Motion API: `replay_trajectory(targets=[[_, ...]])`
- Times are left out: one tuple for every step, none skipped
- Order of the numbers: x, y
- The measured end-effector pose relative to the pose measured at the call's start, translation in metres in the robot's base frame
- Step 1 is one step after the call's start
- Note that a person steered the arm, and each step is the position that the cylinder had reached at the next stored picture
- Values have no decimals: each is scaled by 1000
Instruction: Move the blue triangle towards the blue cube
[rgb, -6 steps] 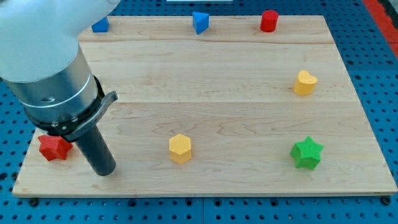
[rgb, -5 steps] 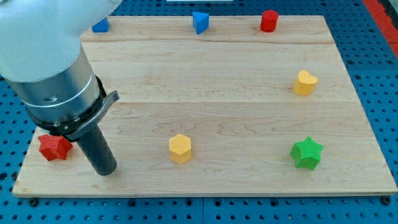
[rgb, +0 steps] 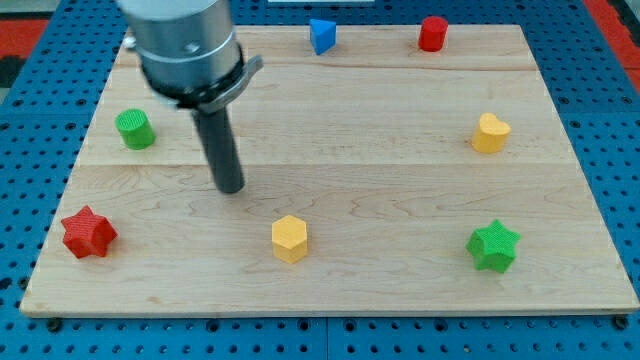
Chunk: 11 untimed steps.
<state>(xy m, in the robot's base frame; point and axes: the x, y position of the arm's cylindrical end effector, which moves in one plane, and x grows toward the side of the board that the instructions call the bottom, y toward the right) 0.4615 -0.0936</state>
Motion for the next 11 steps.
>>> replay_trajectory(targets=[[-24,14],[-26,14],[-69,22],[-109,52],[-144,103],[-179,148],[-207,162],[-216,118],[-222,147],[-234,142],[-251,103]])
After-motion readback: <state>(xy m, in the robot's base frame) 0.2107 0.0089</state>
